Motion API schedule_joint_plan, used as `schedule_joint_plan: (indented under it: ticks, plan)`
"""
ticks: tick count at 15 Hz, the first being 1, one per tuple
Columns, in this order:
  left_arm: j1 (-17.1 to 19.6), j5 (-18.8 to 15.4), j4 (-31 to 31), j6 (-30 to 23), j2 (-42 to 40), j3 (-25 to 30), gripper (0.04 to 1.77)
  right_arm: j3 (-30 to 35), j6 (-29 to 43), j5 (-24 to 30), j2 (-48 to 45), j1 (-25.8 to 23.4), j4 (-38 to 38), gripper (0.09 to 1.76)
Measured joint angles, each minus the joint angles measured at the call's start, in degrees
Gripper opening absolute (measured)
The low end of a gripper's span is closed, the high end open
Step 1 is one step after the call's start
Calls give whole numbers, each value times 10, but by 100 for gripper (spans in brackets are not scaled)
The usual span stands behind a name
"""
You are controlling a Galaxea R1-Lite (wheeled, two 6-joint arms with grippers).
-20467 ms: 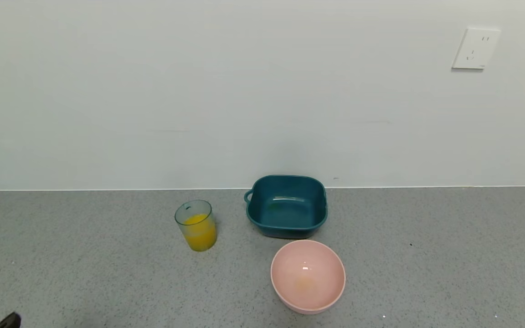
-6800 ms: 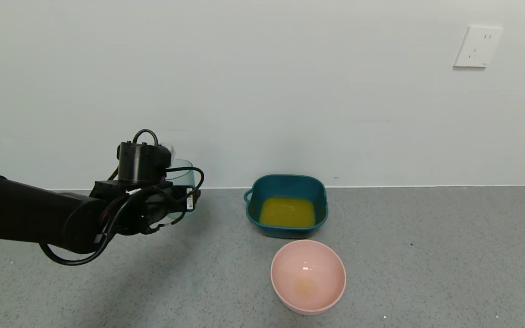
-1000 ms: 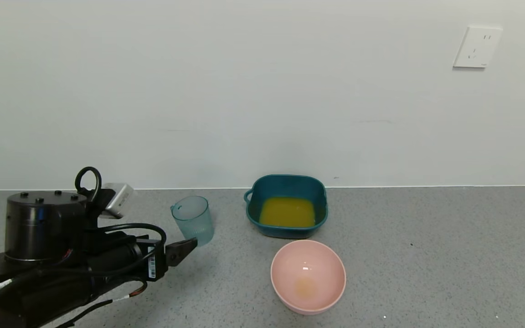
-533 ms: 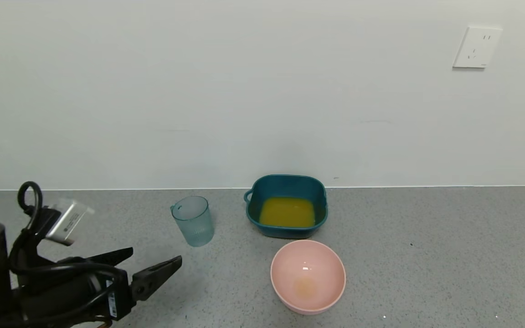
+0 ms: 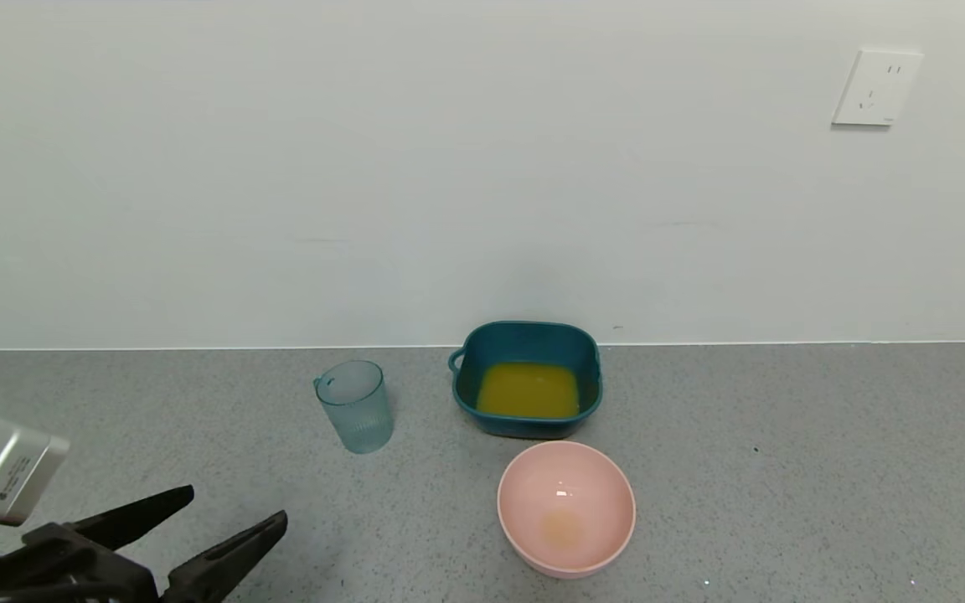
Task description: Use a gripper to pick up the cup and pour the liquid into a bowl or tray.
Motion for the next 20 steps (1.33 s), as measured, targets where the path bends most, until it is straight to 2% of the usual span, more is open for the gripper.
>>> schedule_joint_plan:
  ticks: [2,4,5,8,10,13,20]
  plan:
    - [1,-6,3,-1,-28,8,172,0,0,0,0,0,0,171]
    - [22,-18,0,2,-50,17,172,0,0,0,0,0,0,171]
    - [43,-35,0,7,-57,23,172,0,0,0,0,0,0,171]
    - [119,-136,3,19,-100,47,172,0,0,0,0,0,0,171]
    - [151,-168,8,22,-141,64,172,0,0,0,0,0,0,171]
    - [174,-176,36,23,-204,89,172,0,0,0,0,0,0,171]
    - [209,-194,195,28,-415,96,172,0,0,0,0,0,0,171]
